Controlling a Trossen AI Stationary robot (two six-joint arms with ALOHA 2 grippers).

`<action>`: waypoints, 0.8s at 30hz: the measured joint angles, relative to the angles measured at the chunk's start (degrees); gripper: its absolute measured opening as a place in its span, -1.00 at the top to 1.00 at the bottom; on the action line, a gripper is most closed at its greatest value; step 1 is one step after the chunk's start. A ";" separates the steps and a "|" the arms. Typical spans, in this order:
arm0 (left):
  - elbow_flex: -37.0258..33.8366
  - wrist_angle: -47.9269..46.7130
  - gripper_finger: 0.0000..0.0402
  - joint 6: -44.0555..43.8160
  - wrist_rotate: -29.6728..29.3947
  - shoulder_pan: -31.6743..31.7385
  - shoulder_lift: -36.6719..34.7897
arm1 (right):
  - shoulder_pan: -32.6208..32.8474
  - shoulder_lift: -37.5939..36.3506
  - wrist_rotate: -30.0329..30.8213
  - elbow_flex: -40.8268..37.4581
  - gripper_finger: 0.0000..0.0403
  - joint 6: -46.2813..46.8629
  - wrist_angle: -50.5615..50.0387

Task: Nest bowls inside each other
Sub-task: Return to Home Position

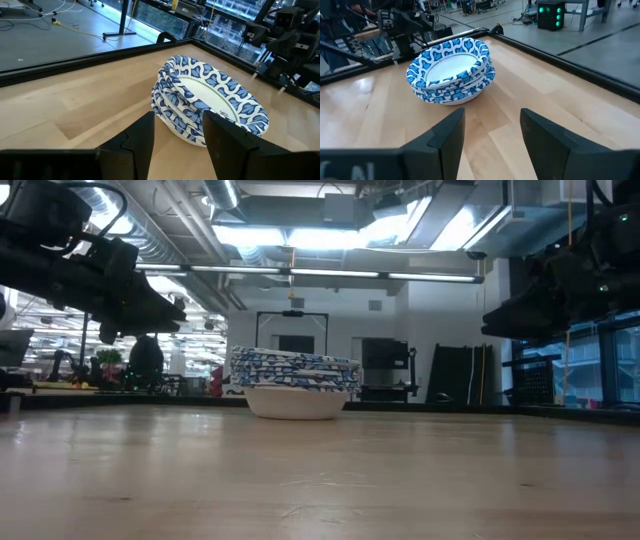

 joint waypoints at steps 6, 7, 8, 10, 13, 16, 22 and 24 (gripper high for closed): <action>0.00 0.00 0.20 0.00 0.00 -0.02 -0.01 | 0.00 0.00 0.00 0.00 0.04 1.05 -0.02; 0.00 0.00 0.20 0.00 0.00 0.00 0.00 | 0.00 0.00 0.00 0.00 0.04 1.07 -0.02; 0.00 0.00 0.20 0.00 0.00 0.00 0.00 | 0.00 0.00 0.00 0.00 0.04 1.03 -0.02; 0.00 -0.01 0.20 0.00 0.00 0.00 0.00 | 0.00 0.00 0.00 0.00 0.04 1.02 -0.02; 0.00 0.00 0.20 0.00 0.00 -0.01 -0.01 | 0.00 0.00 0.00 0.00 0.04 1.00 -0.04; 0.00 0.00 0.20 0.00 0.00 -0.02 0.00 | 0.00 0.00 0.00 0.00 0.04 1.05 -0.04; 0.00 -0.01 0.20 0.00 0.00 -0.01 -0.01 | 0.00 -0.02 0.00 0.00 0.04 1.03 -0.04; 0.00 -0.01 0.20 0.00 0.00 0.00 -0.01 | 0.00 -0.02 0.00 0.00 0.04 0.96 -0.06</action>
